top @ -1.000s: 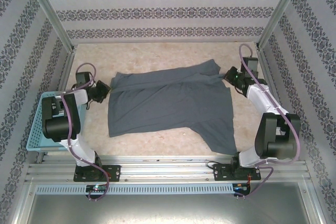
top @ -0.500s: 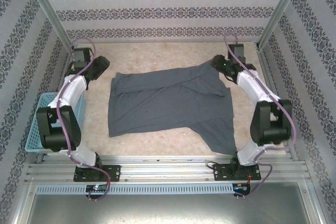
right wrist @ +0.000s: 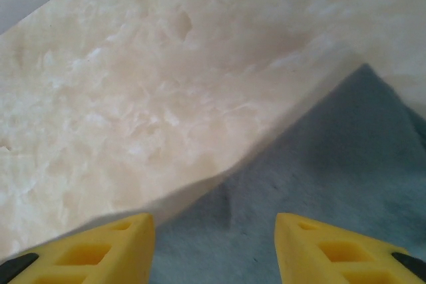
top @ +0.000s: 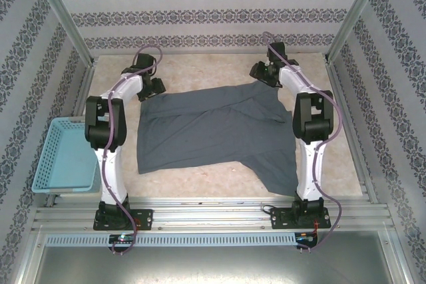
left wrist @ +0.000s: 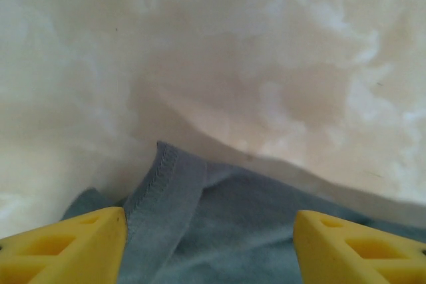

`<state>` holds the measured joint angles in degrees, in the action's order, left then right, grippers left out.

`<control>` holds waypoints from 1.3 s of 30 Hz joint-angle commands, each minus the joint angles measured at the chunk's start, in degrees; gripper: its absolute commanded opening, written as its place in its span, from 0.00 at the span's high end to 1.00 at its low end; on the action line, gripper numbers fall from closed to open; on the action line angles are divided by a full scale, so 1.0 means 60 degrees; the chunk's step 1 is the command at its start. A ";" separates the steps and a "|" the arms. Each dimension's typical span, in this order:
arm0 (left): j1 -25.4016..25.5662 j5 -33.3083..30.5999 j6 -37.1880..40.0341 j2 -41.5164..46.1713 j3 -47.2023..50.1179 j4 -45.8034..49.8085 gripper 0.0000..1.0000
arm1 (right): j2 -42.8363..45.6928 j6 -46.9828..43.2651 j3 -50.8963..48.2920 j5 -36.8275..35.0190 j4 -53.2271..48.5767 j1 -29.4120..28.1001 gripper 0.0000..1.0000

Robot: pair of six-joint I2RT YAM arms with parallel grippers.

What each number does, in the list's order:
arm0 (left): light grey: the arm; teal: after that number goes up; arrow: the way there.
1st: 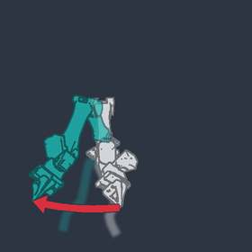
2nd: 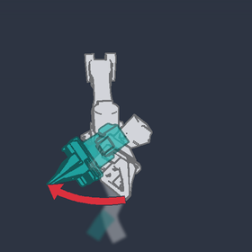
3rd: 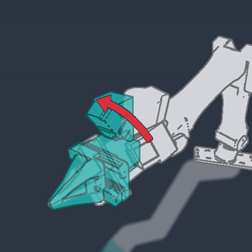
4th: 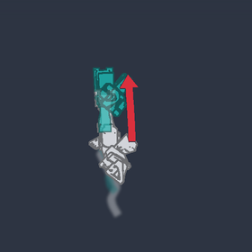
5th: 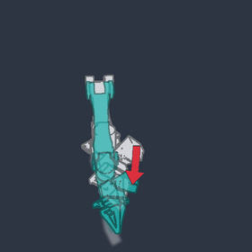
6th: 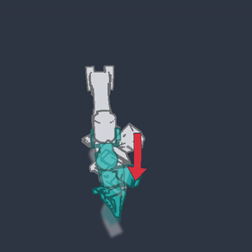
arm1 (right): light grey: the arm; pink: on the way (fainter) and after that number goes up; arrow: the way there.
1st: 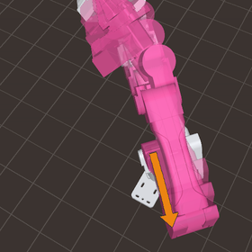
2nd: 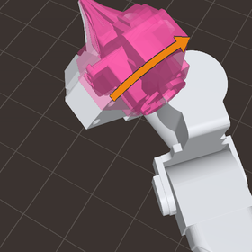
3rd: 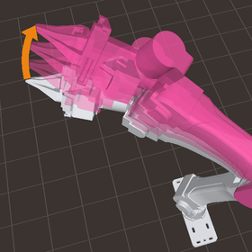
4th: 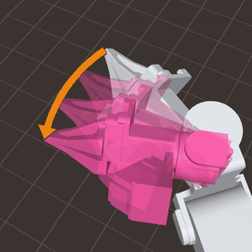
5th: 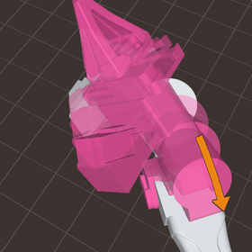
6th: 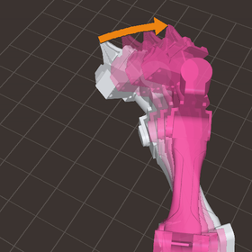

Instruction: Fold the inside-out t-shirt

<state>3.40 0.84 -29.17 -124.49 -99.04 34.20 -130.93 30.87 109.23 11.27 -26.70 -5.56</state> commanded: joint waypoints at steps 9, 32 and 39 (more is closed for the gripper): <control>0.0000 -0.1969 0.0512 -0.1474 -0.1520 0.1796 0.48 | -0.1852 0.0567 0.1948 0.0278 -0.2219 0.0304 0.50; -0.0569 -0.0450 0.0084 0.0302 -0.0386 0.0782 0.71 | -0.1000 0.0850 0.0178 -0.0106 -0.1431 0.1001 0.57; 0.0085 -0.0306 0.0335 -0.0162 -0.0732 0.0767 0.55 | -0.1029 0.0890 0.0106 -0.0206 -0.1395 0.0986 0.56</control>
<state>2.92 -2.11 -28.34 -124.42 -101.91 38.83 -136.75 37.15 110.93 12.64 -32.53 0.97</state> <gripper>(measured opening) 0.440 0.434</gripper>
